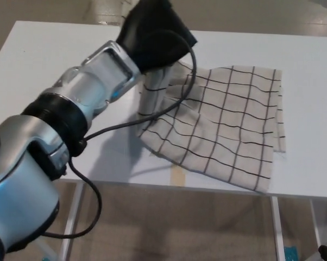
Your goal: Use the left hand to fold a white towel with checkered patterns in half.
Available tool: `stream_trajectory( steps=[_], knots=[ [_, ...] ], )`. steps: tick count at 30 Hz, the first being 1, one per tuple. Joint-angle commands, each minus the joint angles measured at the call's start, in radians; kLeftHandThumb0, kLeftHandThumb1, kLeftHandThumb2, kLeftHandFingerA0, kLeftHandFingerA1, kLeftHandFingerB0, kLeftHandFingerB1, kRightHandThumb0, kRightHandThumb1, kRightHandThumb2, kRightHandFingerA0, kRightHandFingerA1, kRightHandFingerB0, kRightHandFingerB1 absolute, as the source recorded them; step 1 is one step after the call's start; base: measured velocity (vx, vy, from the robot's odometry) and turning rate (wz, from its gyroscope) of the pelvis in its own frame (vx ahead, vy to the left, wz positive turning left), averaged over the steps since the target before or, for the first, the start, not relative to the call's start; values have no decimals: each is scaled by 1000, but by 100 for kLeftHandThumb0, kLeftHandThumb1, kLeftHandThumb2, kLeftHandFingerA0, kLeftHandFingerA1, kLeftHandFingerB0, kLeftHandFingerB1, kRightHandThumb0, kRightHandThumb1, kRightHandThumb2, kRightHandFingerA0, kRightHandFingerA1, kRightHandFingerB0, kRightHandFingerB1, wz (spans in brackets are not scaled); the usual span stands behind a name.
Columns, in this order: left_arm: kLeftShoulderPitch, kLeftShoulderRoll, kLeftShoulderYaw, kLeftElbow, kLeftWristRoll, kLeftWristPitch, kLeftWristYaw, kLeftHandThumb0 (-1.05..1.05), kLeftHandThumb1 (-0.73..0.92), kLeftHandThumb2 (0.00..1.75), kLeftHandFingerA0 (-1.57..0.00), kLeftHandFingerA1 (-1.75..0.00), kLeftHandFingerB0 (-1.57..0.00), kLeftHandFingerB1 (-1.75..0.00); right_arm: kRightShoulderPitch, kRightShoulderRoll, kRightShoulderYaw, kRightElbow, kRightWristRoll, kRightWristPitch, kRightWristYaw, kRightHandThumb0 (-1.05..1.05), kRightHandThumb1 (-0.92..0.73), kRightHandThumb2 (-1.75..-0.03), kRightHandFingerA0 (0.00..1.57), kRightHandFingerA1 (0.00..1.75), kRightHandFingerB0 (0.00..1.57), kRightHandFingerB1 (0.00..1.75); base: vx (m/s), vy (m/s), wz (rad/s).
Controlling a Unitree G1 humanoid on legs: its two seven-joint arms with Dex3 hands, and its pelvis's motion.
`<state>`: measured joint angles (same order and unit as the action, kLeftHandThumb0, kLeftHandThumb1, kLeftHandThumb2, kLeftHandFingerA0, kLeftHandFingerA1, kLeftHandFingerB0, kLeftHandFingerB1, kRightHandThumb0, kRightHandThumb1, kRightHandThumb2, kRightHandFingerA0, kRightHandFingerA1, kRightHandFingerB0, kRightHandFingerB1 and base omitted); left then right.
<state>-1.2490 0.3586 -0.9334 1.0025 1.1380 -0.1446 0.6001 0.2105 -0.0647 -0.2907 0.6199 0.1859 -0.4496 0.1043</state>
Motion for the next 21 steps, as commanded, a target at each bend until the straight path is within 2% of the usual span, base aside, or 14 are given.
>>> stream_trajectory(
  steps=[1,3,4,5,6,7,8,9,10,14,16,18,19,21],
  knots=[
    [-26,-32,4,-41,37,5,32,-40,41,64,-96,-144,-104,-71,10,-3,-3,-2,3,10,0,-39,-61,-58,50,80,56,55,0,0,0],
    [-28,-41,5,-45,37,2,37,-31,48,54,-85,-161,-105,-70,13,-3,-5,-5,6,8,1,-40,-61,-58,50,80,56,55,0,0,0],
    [-30,-51,0,-51,45,6,37,-24,36,83,-114,-127,-97,-97,12,-3,-5,-4,6,7,1,-40,-61,-58,50,80,57,55,0,0,0],
    [-32,-58,-3,-55,51,9,37,-24,36,83,-114,-127,-97,-97,12,-3,-6,-3,6,7,1,-40,-61,-58,50,80,57,55,0,0,0],
    [-28,-74,-12,-64,62,10,45,-29,48,55,-83,-165,-105,-71,10,-1,-5,-1,5,4,0,-40,-61,-58,50,80,57,55,0,0,0],
    [-23,-82,-14,-68,65,5,48,-24,36,84,-114,-127,-97,-93,11,2,-5,-3,7,3,0,-40,-61,-58,51,80,57,55,0,0,0],
    [-20,-87,-15,-70,65,-1,48,-24,36,84,-114,-127,-97,-93,13,4,-5,-5,9,3,0,-40,-61,-58,51,80,57,55,0,0,0],
    [-13,-94,-22,-77,72,1,46,-29,48,54,-84,-163,-103,-87,13,4,-6,-4,10,4,1,-40,-61,-58,51,80,57,54,0,0,0],
    [-4,-102,-32,-87,83,6,42,-29,48,54,-84,-163,-103,-87,14,3,-7,-1,10,4,2,-40,-61,-58,51,80,57,54,0,0,0],
    [33,-143,-109,-84,140,-5,63,-26,48,56,-94,-142,-106,-67,26,10,-3,-17,9,15,-4,-39,-61,-58,51,78,58,53,0,0,0],
    [47,-157,-169,-100,180,-14,69,-28,48,55,-112,-85,-102,-57,38,12,-1,-32,8,19,-5,-40,-61,-58,51,78,58,53,0,0,0],
    [21,-171,-189,-88,180,-48,71,-34,42,78,-107,-97,-92,-71,42,11,0,-39,7,17,-1,-40,-61,-58,51,77,58,54,0,0,0],
    [-5,-186,-191,-64,175,-62,88,-29,48,54,-110,-102,-102,-57,41,8,1,-44,6,18,1,-40,-61,-58,51,77,58,54,0,0,0],
    [-24,-193,-189,-56,174,-55,88,-29,48,55,-112,-97,-103,-58,40,7,1,-44,7,16,3,-39,-61,-58,51,77,58,55,0,0,0]
  ],
)
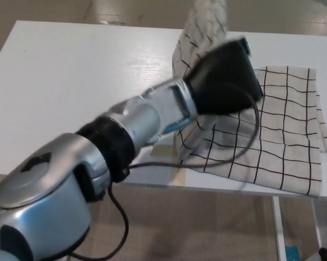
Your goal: Use the left hand to fold a white towel with checkered patterns in half.
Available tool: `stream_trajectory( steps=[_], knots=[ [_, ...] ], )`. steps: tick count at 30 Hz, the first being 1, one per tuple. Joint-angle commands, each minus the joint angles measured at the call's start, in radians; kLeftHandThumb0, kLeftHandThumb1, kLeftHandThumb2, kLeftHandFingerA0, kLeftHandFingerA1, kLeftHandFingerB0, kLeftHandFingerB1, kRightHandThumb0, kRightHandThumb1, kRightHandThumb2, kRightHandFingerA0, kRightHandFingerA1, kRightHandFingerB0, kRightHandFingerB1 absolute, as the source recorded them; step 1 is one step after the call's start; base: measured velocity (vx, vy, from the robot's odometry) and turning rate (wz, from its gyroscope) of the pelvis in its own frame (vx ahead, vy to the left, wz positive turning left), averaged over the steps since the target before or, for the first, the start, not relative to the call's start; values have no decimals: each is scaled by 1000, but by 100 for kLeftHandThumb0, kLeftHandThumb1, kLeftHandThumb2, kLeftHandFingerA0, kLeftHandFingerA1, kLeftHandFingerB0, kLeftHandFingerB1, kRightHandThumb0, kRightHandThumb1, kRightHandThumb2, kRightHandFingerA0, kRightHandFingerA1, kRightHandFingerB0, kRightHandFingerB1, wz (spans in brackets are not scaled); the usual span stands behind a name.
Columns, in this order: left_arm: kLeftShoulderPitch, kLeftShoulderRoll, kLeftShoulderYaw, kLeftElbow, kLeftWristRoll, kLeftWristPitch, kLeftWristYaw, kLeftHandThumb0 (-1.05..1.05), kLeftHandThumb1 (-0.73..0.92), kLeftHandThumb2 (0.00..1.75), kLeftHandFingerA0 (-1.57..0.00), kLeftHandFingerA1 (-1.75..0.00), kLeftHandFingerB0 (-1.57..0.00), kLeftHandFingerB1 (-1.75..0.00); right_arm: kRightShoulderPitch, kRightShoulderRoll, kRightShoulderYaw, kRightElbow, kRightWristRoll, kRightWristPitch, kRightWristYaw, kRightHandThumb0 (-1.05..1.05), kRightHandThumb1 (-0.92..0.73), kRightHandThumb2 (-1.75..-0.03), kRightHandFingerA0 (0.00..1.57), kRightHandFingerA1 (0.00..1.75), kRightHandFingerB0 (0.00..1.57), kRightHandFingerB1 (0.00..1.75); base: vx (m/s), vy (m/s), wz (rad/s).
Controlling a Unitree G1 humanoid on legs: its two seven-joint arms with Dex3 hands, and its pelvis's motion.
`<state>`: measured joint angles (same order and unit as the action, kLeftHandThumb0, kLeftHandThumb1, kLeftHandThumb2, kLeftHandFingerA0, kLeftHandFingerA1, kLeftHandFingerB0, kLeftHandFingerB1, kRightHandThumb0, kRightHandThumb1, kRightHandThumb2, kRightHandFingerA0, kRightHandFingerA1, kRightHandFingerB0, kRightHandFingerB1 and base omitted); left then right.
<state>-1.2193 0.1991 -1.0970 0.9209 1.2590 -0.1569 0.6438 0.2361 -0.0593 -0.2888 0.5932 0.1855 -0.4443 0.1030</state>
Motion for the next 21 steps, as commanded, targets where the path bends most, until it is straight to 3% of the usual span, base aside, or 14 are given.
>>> stream_trajectory(
  steps=[1,2,4,5,6,7,10,11,17,18,21],
  knots=[
    [-75,-42,-18,30,50,-30,37,-29,48,55,-112,-98,-103,-58,13,0,-4,-16,12,10,7,-39,-61,-58,50,76,59,56,0,0,0],
    [-83,-47,-14,33,48,-27,36,-29,48,55,-112,-98,-103,-58,11,-1,-5,-15,13,10,8,-39,-61,-58,50,76,59,56,0,0,0],
    [-117,-66,-4,51,48,-16,49,-29,48,54,-106,-115,-105,-61,6,-4,-7,-13,16,12,11,-39,-61,-58,49,75,58,58,0,0,0],
    [-147,-91,1,81,47,-6,76,-38,41,66,-103,-140,-106,-83,1,-7,-8,-16,19,16,14,-39,-61,-58,49,75,58,58,0,0,0],
    [-153,-98,2,89,46,-4,83,-38,41,66,-103,-140,-106,-83,0,-8,-9,-17,20,17,15,-39,-61,-58,49,75,58,58,0,0,0],
    [-160,-110,5,102,40,-11,96,-29,48,57,-92,-157,-105,-93,-2,-8,-9,-20,24,23,19,-39,-61,-59,48,74,58,58,0,0,0],
    [-166,-130,8,120,32,-23,107,-29,48,57,-91,-160,-106,-93,-5,-6,-10,-23,30,28,25,-39,-61,-58,48,74,58,58,0,0,0],
    [-154,-148,2,123,31,-32,97,-31,50,55,-98,-145,-106,-63,-8,-5,-9,-21,29,27,28,-40,-62,-58,48,74,58,59,0,0,0],
    [-115,-191,-21,128,28,-75,68,-32,50,55,-99,-143,-104,-62,-10,-6,-8,-12,23,20,32,-41,-62,-59,48,74,58,58,0,0,0],
    [-72,-215,-57,103,18,-155,-53,-39,50,56,-107,-87,-101,-57,5,-9,-2,-13,13,13,35,-43,-62,-59,47,75,57,59,0,0,0],
    [-24,-240,-78,92,-9,-219,-177,-39,48,55,-104,-75,-98,-56,7,-5,1,-21,16,19,41,-43,-62,-59,48,74,58,58,0,0,0]
  ],
)
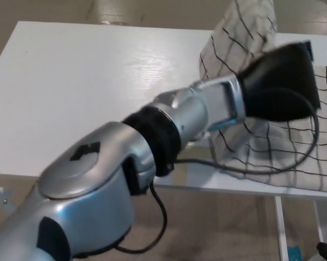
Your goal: Use the left hand to fold a white towel with checkered patterns in half.
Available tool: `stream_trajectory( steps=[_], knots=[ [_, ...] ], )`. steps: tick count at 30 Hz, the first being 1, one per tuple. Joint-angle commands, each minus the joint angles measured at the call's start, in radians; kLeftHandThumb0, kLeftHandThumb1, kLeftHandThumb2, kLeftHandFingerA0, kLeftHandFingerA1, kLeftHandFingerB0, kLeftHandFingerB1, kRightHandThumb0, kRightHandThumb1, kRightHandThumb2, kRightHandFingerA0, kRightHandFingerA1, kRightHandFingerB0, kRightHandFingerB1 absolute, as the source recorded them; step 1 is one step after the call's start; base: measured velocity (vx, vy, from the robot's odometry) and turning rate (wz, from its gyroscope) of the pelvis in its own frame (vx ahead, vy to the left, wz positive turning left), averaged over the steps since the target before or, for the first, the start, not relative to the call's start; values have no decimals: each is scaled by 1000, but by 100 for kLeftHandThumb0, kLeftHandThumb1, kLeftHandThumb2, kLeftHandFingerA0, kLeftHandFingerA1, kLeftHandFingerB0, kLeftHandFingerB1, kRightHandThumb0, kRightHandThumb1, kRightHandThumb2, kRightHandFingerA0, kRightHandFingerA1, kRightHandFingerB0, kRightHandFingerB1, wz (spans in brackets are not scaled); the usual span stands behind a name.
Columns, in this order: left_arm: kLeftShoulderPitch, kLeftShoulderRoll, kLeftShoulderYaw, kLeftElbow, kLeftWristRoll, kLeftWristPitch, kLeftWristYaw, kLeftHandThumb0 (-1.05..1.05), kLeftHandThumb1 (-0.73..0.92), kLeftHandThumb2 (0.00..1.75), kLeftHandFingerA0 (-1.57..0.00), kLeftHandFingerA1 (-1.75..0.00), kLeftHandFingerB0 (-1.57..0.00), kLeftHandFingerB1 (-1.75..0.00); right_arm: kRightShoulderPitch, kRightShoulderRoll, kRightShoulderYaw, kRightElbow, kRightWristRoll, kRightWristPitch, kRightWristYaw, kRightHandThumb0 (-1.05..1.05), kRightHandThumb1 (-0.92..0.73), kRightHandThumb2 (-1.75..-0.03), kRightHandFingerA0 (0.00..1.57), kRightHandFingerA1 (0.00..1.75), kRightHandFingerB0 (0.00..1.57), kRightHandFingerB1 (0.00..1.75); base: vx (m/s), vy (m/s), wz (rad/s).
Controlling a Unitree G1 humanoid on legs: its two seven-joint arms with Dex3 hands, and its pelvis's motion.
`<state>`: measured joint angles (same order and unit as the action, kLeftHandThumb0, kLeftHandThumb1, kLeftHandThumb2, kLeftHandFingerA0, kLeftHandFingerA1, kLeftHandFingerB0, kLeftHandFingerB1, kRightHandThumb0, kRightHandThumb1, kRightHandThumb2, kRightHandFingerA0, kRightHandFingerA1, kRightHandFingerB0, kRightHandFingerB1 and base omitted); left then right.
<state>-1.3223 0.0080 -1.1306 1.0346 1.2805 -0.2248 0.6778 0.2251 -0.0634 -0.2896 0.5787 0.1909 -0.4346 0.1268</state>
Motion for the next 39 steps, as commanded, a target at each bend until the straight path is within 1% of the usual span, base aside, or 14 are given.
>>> stream_trajectory(
  steps=[1,2,3,4,5,7,13,26,27,29,33,34,36,39],
  knots=[
    [83,-49,-44,-23,-33,-155,-221,-39,48,55,-104,-75,-98,-56,17,0,2,-7,11,10,18,-43,-62,-59,48,74,58,58,0,0,0],
    [119,-71,-29,-11,-67,-138,-341,-67,51,57,-33,-46,-44,-35,16,2,1,-5,16,8,22,-43,-62,-58,49,73,57,56,0,0,0],
    [171,-106,5,2,-127,-91,-521,-85,46,91,0,0,-3,-14,12,3,1,-6,19,8,24,-43,-62,-58,49,72,58,57,0,0,0],
    [229,-145,46,14,-195,-36,-724,-85,46,91,0,0,-3,-14,6,5,0,-7,23,8,26,-43,-62,-58,49,72,58,57,0,0,0],
    [242,-154,65,17,-217,-18,-786,-103,58,61,0,0,0,-17,-2,5,0,-6,20,5,21,-43,-62,-58,49,71,57,58,0,0,0],
    [250,-160,80,22,-234,-5,-834,-103,58,61,0,0,0,-17,-11,6,1,-3,16,1,17,-43,-62,-58,49,71,57,58,0,0,0],
    [286,-123,106,1,-264,-27,-899,-104,57,67,0,0,0,-14,-23,9,8,13,3,-14,17,-43,-62,-58,49,69,57,57,0,0,0],
    [303,-76,173,-97,-302,-3,-972,-103,63,63,0,0,0,-11,-26,15,11,46,-4,-41,18,-42,-62,-58,49,73,58,57,0,0,0],
    [286,-53,203,-155,-332,1,-993,-105,67,63,0,0,0,-11,-25,15,11,48,-7,-43,16,-42,-62,-59,50,73,58,56,0,0,0],
    [251,-3,273,-288,-395,8,-1045,-103,67,61,0,0,0,-15,-24,13,10,52,-8,-44,15,-42,-62,-59,50,73,59,56,0,0,0],
    [245,25,318,-372,-421,13,-1091,-103,67,61,0,0,0,-15,-26,13,8,54,-2,-40,19,-42,-62,-59,50,73,59,56,0,0,0],
    [198,87,437,-505,-560,-18,-1099,-104,70,65,0,0,0,-23,-30,8,7,61,-1,-34,23,-42,-61,-58,50,73,59,57,0,0,0],
    [178,121,521,-611,-654,-18,-1109,-104,69,66,0,0,0,-18,-35,5,5,66,1,-31,25,-42,-61,-58,50,73,59,57,0,0,0],
    [172,146,626,-758,-766,20,-1137,-104,67,66,0,0,0,-20,-46,0,4,80,-1,-33,25,-42,-61,-58,50,73,59,57,0,0,0]
  ],
)
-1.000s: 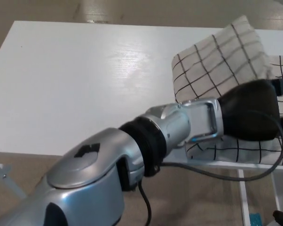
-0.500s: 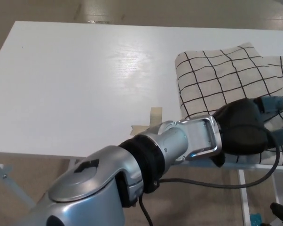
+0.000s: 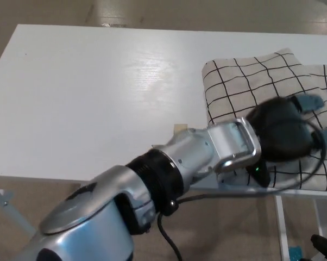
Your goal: Use the left hand to fold a white towel with checkered patterns in half.
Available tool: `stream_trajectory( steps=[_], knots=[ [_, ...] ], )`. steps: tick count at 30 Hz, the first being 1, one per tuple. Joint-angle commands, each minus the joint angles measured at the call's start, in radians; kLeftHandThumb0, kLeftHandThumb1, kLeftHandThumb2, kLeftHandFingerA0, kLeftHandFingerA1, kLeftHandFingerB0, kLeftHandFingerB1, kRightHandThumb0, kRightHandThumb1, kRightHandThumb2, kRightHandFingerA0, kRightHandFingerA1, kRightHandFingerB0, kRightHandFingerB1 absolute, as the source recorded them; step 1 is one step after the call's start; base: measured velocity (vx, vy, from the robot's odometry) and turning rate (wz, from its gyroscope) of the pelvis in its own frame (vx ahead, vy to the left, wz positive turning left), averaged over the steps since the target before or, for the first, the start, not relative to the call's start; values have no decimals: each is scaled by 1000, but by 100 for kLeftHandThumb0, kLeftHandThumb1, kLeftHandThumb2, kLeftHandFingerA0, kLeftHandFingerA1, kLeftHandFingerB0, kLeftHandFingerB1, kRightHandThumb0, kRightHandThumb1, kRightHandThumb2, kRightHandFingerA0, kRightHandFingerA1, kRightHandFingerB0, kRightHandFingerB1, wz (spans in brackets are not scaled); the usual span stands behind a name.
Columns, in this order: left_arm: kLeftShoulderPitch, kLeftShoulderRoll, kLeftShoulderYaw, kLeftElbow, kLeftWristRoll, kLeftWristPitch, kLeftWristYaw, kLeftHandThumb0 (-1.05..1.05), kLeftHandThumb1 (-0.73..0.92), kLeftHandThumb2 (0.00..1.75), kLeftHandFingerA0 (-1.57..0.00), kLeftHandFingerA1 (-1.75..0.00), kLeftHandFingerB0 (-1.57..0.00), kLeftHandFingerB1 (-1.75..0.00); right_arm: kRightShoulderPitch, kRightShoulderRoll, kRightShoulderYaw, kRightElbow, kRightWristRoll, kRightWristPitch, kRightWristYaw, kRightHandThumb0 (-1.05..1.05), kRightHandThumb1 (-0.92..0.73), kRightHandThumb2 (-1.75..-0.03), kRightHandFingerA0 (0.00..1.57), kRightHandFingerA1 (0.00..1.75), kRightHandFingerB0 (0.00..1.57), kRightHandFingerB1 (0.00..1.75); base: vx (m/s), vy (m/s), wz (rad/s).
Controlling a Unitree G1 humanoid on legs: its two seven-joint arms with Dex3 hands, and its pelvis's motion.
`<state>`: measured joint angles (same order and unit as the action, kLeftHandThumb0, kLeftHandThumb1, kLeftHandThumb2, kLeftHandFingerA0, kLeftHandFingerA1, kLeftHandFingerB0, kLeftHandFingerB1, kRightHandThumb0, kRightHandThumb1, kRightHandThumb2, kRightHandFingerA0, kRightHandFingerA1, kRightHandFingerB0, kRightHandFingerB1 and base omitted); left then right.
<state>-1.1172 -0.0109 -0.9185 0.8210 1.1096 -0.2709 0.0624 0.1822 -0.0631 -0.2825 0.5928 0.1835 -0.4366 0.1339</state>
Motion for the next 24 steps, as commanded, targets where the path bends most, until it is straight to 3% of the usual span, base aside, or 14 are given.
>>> stream_trajectory(
  steps=[1,2,5,6,9,12,13,15,16,17,22,24],
  knots=[
    [-33,164,414,-544,-596,66,-522,-104,67,66,0,0,0,-20,-3,-1,-3,66,6,-31,18,-42,-61,-58,50,73,59,57,0,0,0],
    [-58,198,505,-657,-702,107,-564,-103,66,66,0,0,0,-20,7,-7,4,76,-16,-45,7,-44,-61,-58,49,72,58,56,0,0,0],
    [-63,208,537,-696,-732,126,-588,-103,66,66,0,0,0,-20,12,-9,6,79,-24,-50,3,-44,-61,-58,49,72,58,56,0,0,0],
    [-78,248,594,-746,-808,184,-652,-91,52,96,0,0,0,-15,25,-12,8,78,-27,-50,7,-44,-61,-59,48,71,58,54,0,0,0],
    [-89,331,710,-851,-951,305,-773,-91,53,96,0,0,0,-15,48,-16,11,82,-38,-57,7,-43,-61,-58,48,71,58,54,0,0,0],
    [-84,329,713,-859,-951,312,-779,-91,53,96,0,0,0,-15,49,-15,10,85,-38,-58,8,-43,-61,-58,48,71,58,54,0,0,0],
    [-48,368,753,-917,-998,345,-802,-95,53,77,0,-1,0,-20,51,-14,9,93,-38,-54,7,-41,-61,-58,48,72,58,55,0,0,0],
    [7,428,814,-1005,-1068,399,-839,-95,53,77,0,-1,0,-20,53,-13,8,103,-38,-47,5,-41,-61,-58,48,72,58,55,0,0,0],
    [47,466,844,-1053,-1111,413,-858,-87,53,96,0,-5,0,-18,53,-14,3,104,-30,-35,9,-41,-61,-59,48,77,57,57,0,0,0],
    [97,515,882,-1114,-1166,431,-882,-87,53,96,0,-5,0,-18,52,-16,-2,106,-20,-21,15,-41,-61,-59,48,77,57,57,0,0,0],
    [282,611,981,-1256,-1246,384,-871,-86,53,95,0,-6,0,-17,66,-6,-12,105,-2,-5,20,-42,-62,-58,48,81,56,57,0,0,0],
    [347,629,1013,-1288,-1268,359,-860,-90,54,86,0,-3,-5,-20,69,-2,-16,117,-1,-13,15,-42,-63,-59,48,80,57,57,0,0,0]
  ],
)
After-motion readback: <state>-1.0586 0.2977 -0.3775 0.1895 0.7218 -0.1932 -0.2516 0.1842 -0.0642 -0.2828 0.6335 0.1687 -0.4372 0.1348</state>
